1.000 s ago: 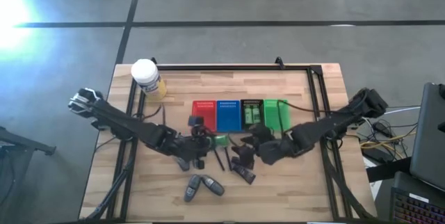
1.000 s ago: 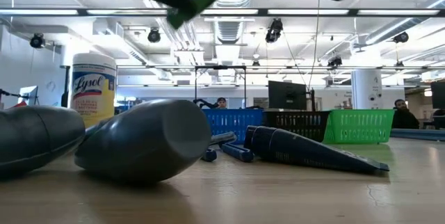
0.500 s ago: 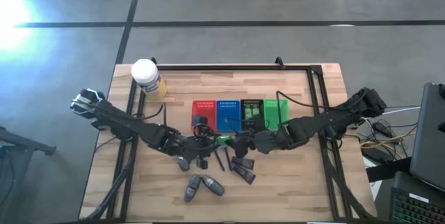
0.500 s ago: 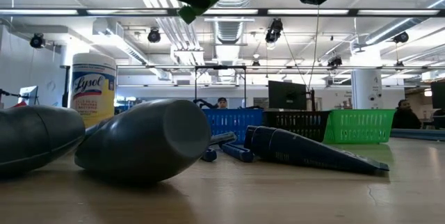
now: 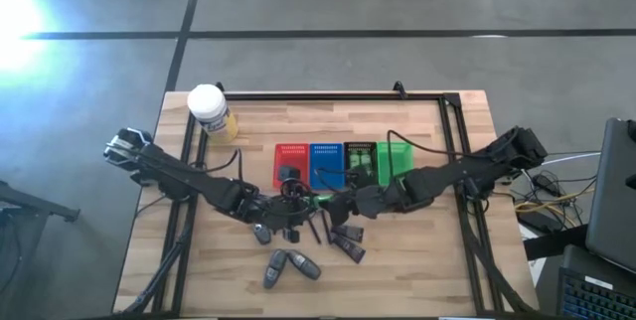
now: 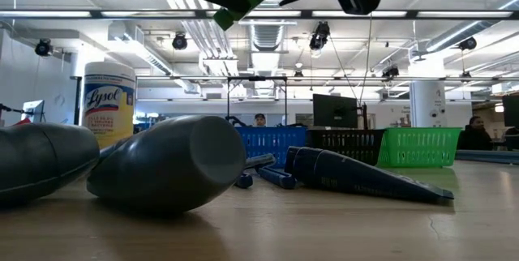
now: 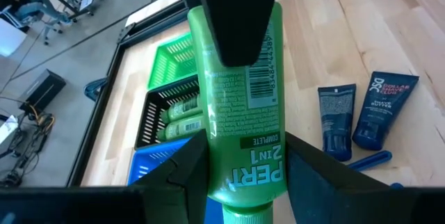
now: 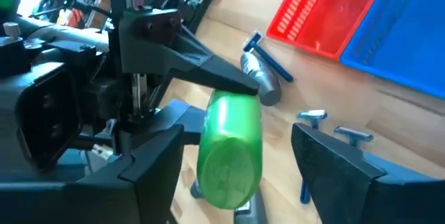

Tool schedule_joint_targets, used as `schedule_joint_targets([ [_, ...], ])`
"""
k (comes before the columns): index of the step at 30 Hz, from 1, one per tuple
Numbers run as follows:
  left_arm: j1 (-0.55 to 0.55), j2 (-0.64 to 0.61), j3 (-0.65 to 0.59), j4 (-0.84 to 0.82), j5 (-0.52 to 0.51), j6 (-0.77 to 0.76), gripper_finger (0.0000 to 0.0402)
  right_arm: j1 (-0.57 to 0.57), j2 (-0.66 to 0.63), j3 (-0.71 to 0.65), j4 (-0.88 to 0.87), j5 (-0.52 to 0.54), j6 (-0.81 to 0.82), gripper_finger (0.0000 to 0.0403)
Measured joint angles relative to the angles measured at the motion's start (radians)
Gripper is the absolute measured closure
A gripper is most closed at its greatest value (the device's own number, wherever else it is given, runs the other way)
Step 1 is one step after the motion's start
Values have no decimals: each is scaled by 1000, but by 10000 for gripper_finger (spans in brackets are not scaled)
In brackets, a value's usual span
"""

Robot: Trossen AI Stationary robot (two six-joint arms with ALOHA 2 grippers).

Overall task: Pick & Place Travel size toiletries
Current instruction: Put the shampoo into the black basket

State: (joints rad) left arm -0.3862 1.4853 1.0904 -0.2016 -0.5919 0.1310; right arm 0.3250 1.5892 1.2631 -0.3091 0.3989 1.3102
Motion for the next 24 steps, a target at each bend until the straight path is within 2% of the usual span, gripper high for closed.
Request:
schedule_joint_targets([
  [7, 0, 0, 0, 0, 0, 3, 250, -28, 32, 13, 1, -78, -2, 184],
  [21, -1, 0, 0, 0, 0, -13, 244, -35, 30, 14, -6, -62, -8, 276],
  [24, -1, 1, 0, 1, -1, -36, 230, -35, 30, 16, -27, -51, -17, 296],
])
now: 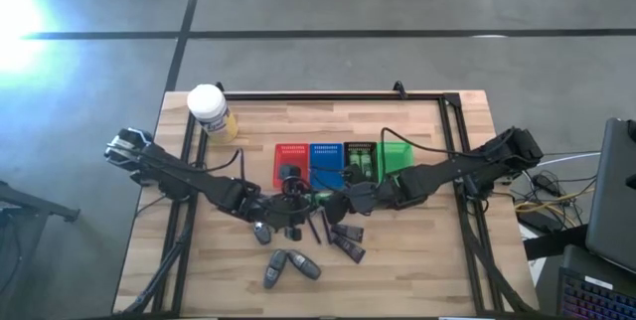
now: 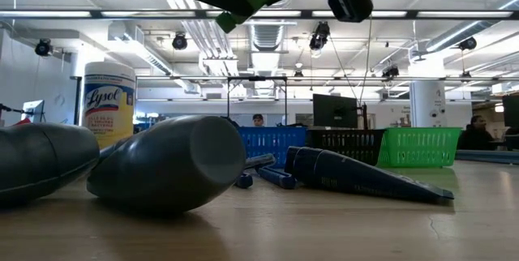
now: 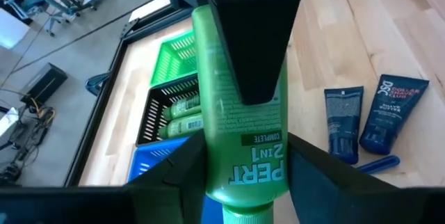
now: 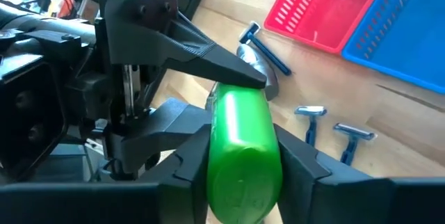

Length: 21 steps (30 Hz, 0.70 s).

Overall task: Pick & Place Travel size toiletries
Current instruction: Put the shampoo into the black basket

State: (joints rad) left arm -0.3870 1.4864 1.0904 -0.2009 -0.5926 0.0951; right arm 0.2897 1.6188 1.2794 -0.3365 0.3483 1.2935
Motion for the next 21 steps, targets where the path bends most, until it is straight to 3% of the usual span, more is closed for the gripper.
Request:
schedule_joint_targets([
  [7, -4, -4, 1, -90, -5, -124, 154, -2, -3, -5, -146, 28, 4, 302],
  [11, -2, -15, 1, -200, -38, -182, 118, 10, -27, -1, -294, 98, 54, 303],
  [17, -3, -34, 0, -358, -45, -293, 103, 16, -29, -4, -627, 290, 209, 301],
  [21, -3, -34, 0, -460, -38, -377, 108, -10, 12, -14, -709, 347, 251, 300],
])
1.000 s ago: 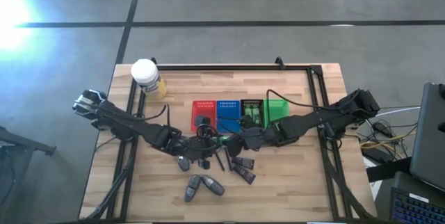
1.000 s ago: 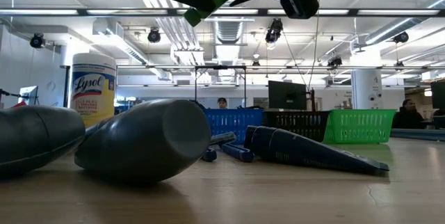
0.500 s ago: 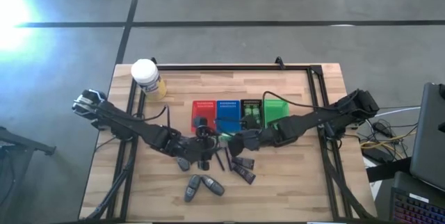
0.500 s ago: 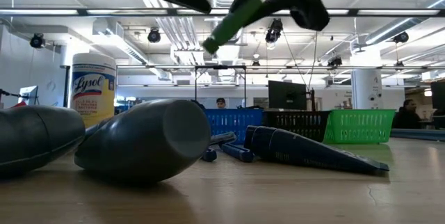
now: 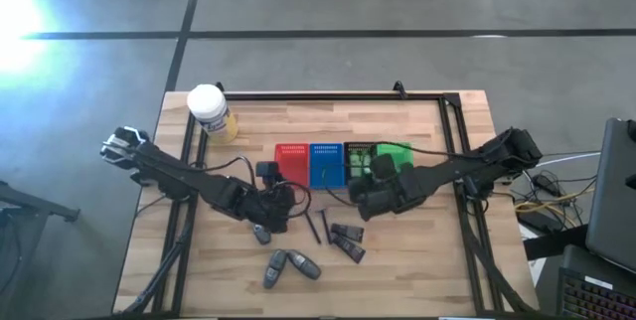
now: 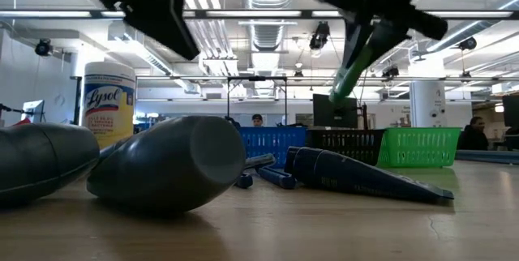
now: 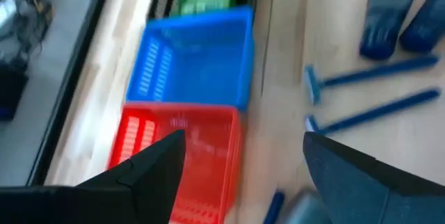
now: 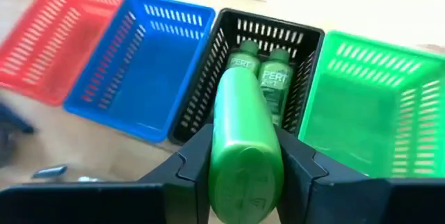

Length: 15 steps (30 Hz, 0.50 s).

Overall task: Pick & Place Travel size toiletries
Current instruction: Put the shampoo into the black basket

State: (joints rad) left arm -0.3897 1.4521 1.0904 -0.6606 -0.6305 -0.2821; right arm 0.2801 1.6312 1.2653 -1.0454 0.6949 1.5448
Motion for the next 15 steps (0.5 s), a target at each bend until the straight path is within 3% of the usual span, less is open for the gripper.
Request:
schedule_joint_targets([
  [11, 0, 0, -16, -92, 189, -61, 110, -177, 146, -15, 38, -74, -138, 272],
  [15, 0, 0, -18, -103, 202, -63, 109, -200, 168, -11, 57, -68, -194, 246],
])
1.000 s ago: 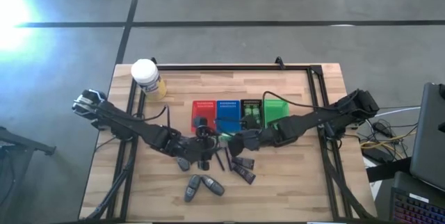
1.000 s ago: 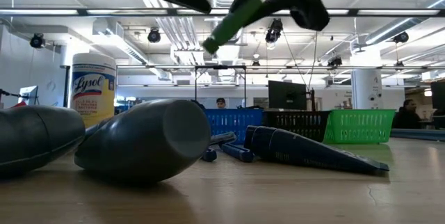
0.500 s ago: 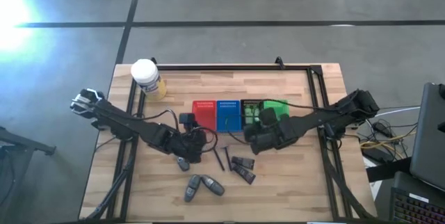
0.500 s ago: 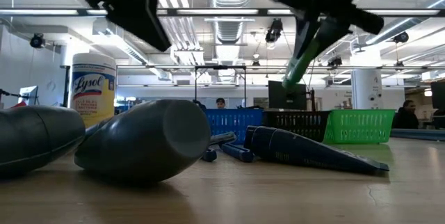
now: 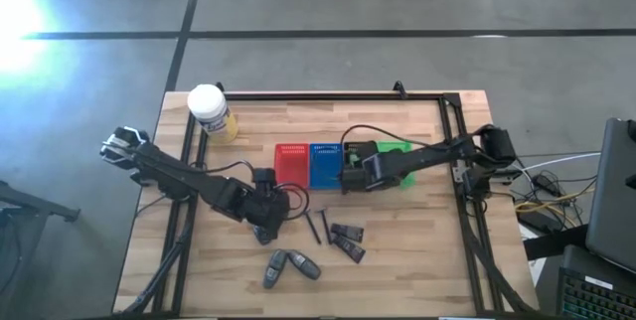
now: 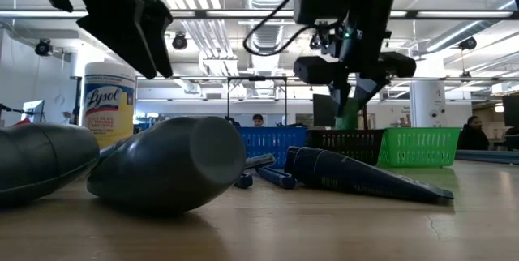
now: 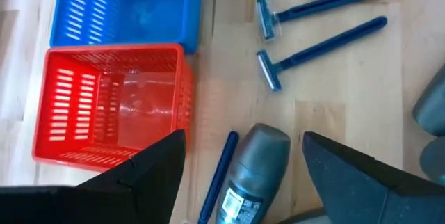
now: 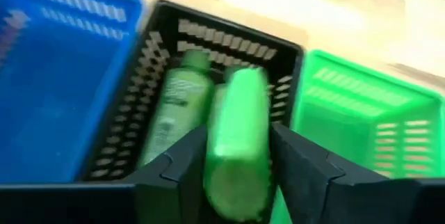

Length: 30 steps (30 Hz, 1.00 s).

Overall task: Pick & Place Travel size toiletries
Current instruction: Put the shampoo into the black basket, then put the deodorant into the green basket

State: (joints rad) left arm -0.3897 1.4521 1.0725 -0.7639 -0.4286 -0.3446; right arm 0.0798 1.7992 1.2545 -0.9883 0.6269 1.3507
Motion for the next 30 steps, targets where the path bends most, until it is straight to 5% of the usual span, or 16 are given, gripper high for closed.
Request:
schedule_joint_targets([
  [9, 2, -35, -41, -24, 22, -2, 109, 6, -12, 0, 3, -35, -45, 157],
  [18, 2, -159, -181, 39, 254, 138, 115, 181, -71, 51, 3, -102, -162, 99],
  [30, 102, -153, -362, 315, 323, 260, 117, 362, -63, 54, 0, -77, 173, 83],
])
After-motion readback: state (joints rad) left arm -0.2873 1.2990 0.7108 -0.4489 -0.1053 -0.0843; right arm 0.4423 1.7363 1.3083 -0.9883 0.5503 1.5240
